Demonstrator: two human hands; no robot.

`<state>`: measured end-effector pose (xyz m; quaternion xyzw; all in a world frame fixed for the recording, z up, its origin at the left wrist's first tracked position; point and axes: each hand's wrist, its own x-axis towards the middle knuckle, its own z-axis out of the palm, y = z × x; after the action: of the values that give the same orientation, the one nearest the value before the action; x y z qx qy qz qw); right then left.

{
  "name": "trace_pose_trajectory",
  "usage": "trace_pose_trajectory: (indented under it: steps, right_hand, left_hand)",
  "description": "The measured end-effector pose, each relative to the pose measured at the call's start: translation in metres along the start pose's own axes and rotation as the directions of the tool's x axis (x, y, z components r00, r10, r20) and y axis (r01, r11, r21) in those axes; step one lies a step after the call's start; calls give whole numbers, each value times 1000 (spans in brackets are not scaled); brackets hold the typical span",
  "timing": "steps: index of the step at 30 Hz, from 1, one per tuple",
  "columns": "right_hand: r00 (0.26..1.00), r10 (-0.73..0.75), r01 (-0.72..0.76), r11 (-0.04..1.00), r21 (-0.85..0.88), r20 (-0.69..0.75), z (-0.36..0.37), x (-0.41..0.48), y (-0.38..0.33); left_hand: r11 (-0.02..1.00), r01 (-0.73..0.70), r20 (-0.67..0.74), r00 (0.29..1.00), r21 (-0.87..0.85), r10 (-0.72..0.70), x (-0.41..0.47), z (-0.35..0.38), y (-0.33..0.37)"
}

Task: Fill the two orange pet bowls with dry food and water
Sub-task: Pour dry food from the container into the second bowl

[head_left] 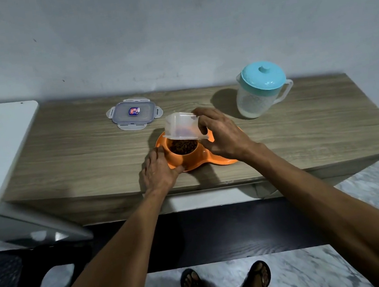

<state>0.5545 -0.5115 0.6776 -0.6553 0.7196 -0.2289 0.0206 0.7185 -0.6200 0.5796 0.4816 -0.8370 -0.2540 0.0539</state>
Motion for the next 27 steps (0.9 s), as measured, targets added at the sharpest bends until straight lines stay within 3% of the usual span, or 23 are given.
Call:
trace_pose_trajectory:
  steps: [27]
  right_hand:
    - [998, 38, -39, 999, -19, -41, -3, 9, 2]
  left_hand:
    - [1000, -10, -5, 1000, 8, 10, 1, 1, -2]
